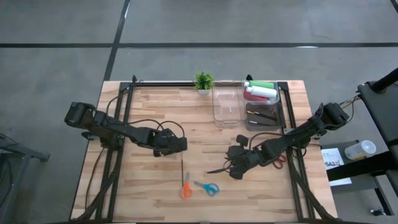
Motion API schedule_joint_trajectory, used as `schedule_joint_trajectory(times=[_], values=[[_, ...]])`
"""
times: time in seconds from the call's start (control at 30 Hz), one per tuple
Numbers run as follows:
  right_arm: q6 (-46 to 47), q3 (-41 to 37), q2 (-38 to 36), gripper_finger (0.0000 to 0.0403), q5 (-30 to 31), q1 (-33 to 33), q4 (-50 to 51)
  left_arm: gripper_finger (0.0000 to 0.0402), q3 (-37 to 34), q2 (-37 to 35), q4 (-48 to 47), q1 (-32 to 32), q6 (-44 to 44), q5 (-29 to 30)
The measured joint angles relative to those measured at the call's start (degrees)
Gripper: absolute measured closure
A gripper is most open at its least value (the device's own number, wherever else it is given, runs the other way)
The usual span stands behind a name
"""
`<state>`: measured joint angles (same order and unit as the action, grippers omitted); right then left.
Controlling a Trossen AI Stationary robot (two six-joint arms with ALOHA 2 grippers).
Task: Pick & Place Paint Supplies
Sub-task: Put the gold paintbrush into the black bin
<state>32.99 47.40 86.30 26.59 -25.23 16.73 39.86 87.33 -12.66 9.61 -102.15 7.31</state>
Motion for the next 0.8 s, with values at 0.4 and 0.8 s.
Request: schedule_joint_trajectory(times=[0.4, 0.8], values=[[0.00, -0.02, 0.00, 0.0310, 0.00, 0.01, -0.88, 0.0284, 2.44, 7.36, 3.17, 0.04, 0.00, -5.40], [-0.02, -0.04, 0.00, 0.0310, 0.00, 0.00, -1.67, 0.0285, 4.07, 9.46, 2.34, 0.04, 0.85, -6.61]])
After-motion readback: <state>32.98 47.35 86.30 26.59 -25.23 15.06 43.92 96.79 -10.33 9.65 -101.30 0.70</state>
